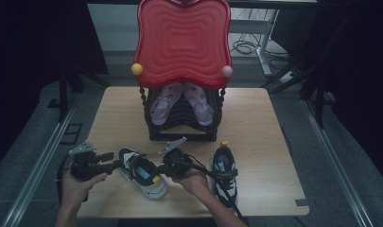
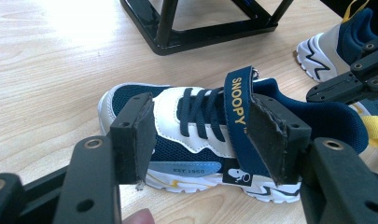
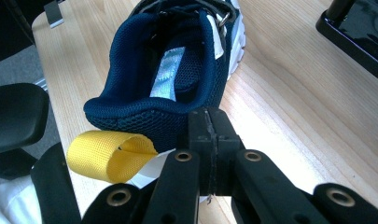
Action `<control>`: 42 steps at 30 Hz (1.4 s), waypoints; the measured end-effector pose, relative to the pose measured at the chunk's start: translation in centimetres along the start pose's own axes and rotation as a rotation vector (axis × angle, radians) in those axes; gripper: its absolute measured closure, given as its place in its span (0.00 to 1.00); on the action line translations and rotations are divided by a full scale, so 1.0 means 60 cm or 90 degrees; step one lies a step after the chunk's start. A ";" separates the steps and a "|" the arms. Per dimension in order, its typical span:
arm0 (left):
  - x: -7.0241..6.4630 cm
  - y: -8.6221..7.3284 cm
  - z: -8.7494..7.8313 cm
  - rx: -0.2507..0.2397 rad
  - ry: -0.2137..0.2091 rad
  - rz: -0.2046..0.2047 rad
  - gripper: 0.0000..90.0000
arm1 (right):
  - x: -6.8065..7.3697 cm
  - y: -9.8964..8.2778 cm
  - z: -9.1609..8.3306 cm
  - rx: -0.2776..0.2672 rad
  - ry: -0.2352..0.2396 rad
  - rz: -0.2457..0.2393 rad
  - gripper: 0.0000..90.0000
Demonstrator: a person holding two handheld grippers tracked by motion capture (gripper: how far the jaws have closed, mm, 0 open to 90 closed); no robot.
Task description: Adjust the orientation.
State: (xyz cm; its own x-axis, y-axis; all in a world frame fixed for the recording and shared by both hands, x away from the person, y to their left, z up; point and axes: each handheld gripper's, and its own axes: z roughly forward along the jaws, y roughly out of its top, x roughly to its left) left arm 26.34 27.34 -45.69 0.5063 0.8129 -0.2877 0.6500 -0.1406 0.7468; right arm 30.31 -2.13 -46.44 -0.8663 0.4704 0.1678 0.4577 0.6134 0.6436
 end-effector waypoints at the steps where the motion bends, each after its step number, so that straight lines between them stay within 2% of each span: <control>1: 0.001 0.000 0.000 0.000 0.000 0.000 0.47 | 0.001 -0.001 0.000 0.000 0.000 0.005 1.00; 10: 0.008 0.005 -0.003 -0.007 0.001 0.000 0.47 | 0.021 -0.007 0.003 -0.017 -0.018 0.020 1.00; 15: 0.017 0.010 -0.007 -0.015 0.001 -0.004 0.47 | 0.030 -0.010 0.004 -0.023 -0.033 0.022 1.00; 19: 0.020 0.013 -0.007 -0.018 0.001 -0.004 0.47 | 0.041 -0.012 0.005 -0.028 -0.034 0.020 1.00; 42: 0.018 0.006 -0.011 -0.012 0.008 -0.005 0.47 | 0.091 -0.015 0.023 -0.038 0.058 -0.013 1.00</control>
State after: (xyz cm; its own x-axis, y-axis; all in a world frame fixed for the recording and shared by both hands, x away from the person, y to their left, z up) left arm 26.77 28.54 -45.36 0.4939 0.8214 -0.2853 0.6426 -0.1238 0.7562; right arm 25.46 0.77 -47.17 -0.8911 0.3972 0.2194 0.4293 0.5817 0.6908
